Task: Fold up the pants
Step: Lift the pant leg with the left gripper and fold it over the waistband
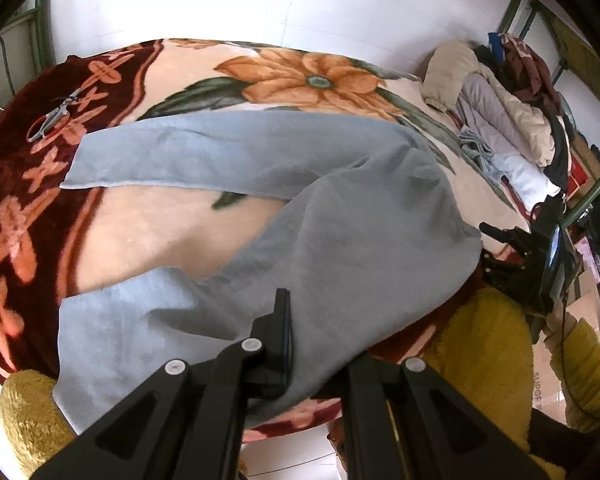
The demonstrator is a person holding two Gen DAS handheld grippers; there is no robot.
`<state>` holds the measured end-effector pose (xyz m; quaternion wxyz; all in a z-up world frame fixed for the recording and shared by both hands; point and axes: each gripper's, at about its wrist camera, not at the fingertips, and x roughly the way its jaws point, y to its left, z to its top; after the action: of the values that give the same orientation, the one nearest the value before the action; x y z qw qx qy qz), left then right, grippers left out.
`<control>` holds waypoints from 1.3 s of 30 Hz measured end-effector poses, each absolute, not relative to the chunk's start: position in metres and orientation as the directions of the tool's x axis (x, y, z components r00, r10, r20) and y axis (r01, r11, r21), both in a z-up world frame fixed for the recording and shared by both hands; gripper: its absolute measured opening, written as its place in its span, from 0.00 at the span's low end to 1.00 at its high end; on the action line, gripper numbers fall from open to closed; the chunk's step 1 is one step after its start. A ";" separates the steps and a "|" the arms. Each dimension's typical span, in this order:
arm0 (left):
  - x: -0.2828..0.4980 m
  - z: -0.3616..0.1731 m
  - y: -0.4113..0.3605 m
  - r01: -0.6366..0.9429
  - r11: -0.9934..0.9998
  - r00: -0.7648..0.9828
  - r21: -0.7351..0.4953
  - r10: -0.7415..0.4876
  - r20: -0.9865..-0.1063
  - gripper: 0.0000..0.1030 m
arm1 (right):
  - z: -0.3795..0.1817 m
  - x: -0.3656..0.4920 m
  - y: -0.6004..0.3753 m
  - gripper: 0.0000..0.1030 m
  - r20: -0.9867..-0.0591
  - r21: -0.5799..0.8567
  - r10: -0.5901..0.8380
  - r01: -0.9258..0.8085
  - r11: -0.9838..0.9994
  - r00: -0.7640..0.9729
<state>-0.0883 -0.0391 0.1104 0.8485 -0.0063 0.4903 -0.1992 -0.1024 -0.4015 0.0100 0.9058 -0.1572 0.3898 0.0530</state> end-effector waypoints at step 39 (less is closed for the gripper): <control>0.071 0.143 -0.048 0.384 0.893 0.337 -0.233 -0.371 -0.866 0.05 | 0.089 0.068 -0.419 0.05 -0.758 -0.149 0.013 -0.192 0.970 0.652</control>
<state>0.0706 -0.0480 0.1430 0.8175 0.0062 0.5277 -0.2308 0.0677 -0.4186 0.0893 0.9024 -0.1084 0.4132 0.0567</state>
